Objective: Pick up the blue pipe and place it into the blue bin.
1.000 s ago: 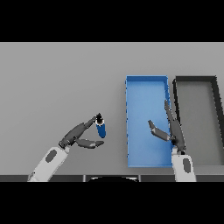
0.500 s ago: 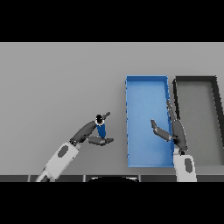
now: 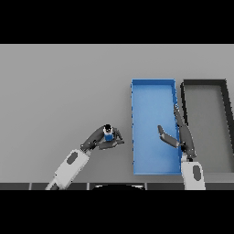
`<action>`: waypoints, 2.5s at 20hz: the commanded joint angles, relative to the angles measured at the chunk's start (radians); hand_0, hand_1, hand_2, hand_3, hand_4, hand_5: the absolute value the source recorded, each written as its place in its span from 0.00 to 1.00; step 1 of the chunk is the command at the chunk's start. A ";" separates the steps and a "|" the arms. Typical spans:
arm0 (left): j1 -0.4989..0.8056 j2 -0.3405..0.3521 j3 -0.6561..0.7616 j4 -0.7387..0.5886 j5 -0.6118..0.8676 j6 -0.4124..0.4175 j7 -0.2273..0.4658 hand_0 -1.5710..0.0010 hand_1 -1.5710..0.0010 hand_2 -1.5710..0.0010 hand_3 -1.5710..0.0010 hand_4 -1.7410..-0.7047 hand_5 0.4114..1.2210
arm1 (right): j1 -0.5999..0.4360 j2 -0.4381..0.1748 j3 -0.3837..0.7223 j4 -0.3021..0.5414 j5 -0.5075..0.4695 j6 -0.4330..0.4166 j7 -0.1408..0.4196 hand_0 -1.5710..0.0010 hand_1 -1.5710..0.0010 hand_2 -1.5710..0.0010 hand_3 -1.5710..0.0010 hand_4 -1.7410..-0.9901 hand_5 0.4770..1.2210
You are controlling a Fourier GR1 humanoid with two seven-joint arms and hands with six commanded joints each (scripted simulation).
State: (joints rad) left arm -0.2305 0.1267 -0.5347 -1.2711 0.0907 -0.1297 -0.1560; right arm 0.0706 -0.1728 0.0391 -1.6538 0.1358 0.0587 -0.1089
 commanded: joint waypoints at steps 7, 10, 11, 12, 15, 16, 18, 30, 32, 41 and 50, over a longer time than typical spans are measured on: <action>0.012 -0.007 -0.003 -0.068 -0.049 0.033 -0.060 0.07 0.06 0.05 0.05 0.25 0.96 | -0.018 0.000 -0.006 0.009 -0.016 0.008 0.009 1.00 1.00 1.00 1.00 0.70 0.20; -0.008 -0.040 0.008 -0.130 -0.051 0.045 -0.042 0.03 0.03 0.02 0.03 0.26 0.98 | -0.003 0.005 0.005 -0.005 -0.007 0.009 0.015 1.00 1.00 1.00 1.00 0.69 0.21; -0.012 -0.036 0.013 -0.148 -0.046 0.035 -0.028 0.03 0.02 0.02 0.02 0.26 0.98 | -0.012 0.007 0.009 0.002 0.006 0.001 0.028 1.00 1.00 1.00 1.00 0.69 0.22; -0.019 -0.038 0.012 -0.181 -0.042 0.025 -0.008 0.02 0.02 0.02 0.02 0.26 0.99 | -0.017 -0.003 0.002 0.006 0.009 -0.001 0.027 1.00 1.00 1.00 1.00 0.70 0.22; -0.043 -0.051 0.015 -0.221 -0.039 -0.003 0.016 0.01 0.01 0.01 0.01 0.27 0.99 | -0.007 -0.010 0.000 0.008 0.019 -0.004 -0.002 1.00 1.00 1.00 1.00 0.74 0.22; -0.047 -0.051 0.015 -0.233 -0.039 -0.015 0.020 0.01 0.01 0.01 0.01 0.27 0.99 | -0.011 -0.014 0.000 0.010 0.018 -0.001 0.003 1.00 1.00 1.00 1.00 0.75 0.22; -0.064 -0.062 0.011 -0.257 -0.047 -0.027 0.059 0.01 0.00 0.00 0.00 0.26 1.00 | -0.017 -0.004 0.008 -0.003 0.027 -0.010 0.019 1.00 1.00 1.00 1.00 0.77 0.22; -0.038 -0.097 0.044 -0.260 -0.097 -0.083 0.069 0.00 0.00 0.00 0.00 0.26 1.00 | 0.117 -0.015 0.015 -0.175 0.096 -0.075 0.004 1.00 1.00 0.99 1.00 0.74 0.22; -0.042 -0.098 0.053 -0.258 -0.104 -0.097 0.075 0.00 0.00 0.00 0.00 0.26 1.00 | 0.115 -0.020 0.004 -0.221 -0.058 0.026 -0.024 1.00 0.99 0.96 1.00 0.72 0.22; -0.033 -0.128 0.079 -0.276 -0.142 -0.132 0.114 0.00 0.00 0.00 0.00 0.26 1.00 | -0.152 -0.212 0.079 -0.399 -0.448 0.299 0.335 1.00 0.99 0.94 1.00 0.64 0.11; -0.032 -0.150 0.123 -0.264 -0.169 -0.182 0.079 0.00 0.00 0.00 0.00 0.27 1.00 | -0.406 -0.192 0.236 -0.368 -0.484 0.369 0.500 1.00 1.00 0.97 1.00 0.61 0.10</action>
State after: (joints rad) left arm -0.2631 -0.0230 -0.4113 -1.5349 -0.0794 -0.3135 -0.0766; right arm -0.3361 -0.3640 0.2748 -2.0218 -0.3475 0.4272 0.3934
